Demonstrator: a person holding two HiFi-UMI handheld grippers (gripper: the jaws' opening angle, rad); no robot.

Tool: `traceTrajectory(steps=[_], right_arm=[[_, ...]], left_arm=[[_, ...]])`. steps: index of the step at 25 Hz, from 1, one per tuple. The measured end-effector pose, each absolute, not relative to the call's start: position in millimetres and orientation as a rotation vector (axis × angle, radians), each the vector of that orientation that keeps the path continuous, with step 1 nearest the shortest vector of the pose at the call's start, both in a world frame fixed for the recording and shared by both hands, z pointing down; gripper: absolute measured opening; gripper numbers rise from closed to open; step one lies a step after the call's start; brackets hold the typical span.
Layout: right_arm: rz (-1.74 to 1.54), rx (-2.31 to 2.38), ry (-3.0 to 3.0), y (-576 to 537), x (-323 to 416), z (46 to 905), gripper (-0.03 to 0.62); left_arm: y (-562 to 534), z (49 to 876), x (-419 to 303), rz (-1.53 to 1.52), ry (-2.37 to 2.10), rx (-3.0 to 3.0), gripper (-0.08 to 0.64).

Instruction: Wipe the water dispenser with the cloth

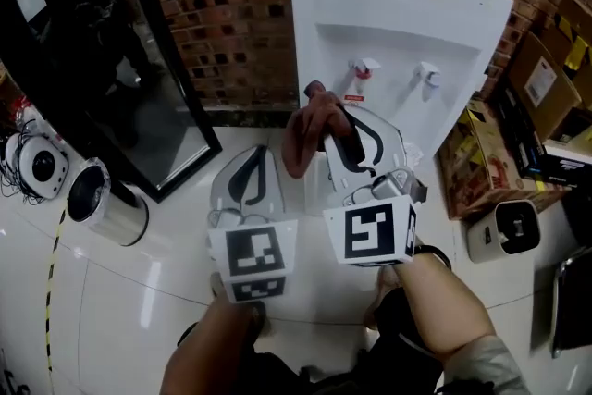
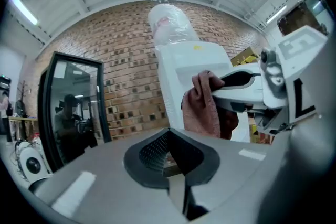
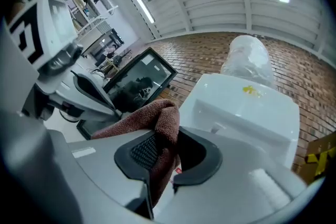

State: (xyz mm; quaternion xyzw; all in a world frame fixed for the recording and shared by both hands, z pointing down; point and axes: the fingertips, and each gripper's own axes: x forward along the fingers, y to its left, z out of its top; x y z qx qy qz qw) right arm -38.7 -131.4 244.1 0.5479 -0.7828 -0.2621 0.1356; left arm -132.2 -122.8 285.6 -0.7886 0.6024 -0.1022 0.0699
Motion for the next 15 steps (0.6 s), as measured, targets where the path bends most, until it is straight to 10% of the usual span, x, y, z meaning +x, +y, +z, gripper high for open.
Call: traceTrajectory(steps=[15], right_arm=[[-0.655,1.735,-2.3,-188,-59,272,0.087]], left_arm=[[-132,291,-152,-0.267,1.89,-2.361,0.0]])
